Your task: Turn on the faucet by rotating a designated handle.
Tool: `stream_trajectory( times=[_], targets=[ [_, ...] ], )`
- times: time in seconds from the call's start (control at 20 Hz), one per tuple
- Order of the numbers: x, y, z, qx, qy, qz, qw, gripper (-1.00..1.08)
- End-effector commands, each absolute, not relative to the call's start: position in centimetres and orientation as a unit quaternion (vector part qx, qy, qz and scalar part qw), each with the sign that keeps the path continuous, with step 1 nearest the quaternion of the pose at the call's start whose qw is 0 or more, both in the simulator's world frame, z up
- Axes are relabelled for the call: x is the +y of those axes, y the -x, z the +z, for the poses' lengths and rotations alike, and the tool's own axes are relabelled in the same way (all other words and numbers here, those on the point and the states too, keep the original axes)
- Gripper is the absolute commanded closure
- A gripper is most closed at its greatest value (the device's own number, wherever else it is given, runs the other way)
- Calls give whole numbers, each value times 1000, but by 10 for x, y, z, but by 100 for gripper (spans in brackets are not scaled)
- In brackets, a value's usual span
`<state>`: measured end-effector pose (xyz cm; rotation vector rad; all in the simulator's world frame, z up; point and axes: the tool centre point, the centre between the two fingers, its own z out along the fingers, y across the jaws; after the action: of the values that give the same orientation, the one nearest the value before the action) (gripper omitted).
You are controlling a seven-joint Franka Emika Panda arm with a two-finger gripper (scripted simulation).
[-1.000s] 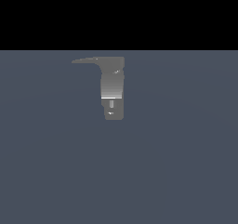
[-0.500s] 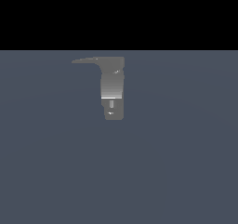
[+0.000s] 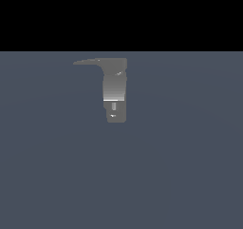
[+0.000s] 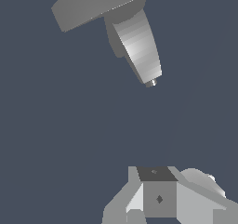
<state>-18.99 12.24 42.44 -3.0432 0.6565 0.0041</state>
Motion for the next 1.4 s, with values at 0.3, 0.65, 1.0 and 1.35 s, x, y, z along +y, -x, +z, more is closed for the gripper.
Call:
stream_trajectory(
  times=[0.3, 0.65, 1.0, 1.35],
  targets=[
    [153, 150, 400, 293, 956, 2, 15, 108],
    [171, 115, 381, 357, 934, 2, 15, 108],
    [183, 79, 363, 417, 909, 2, 14, 108],
    [191, 42, 344, 475, 880, 2, 13, 108]
  ],
)
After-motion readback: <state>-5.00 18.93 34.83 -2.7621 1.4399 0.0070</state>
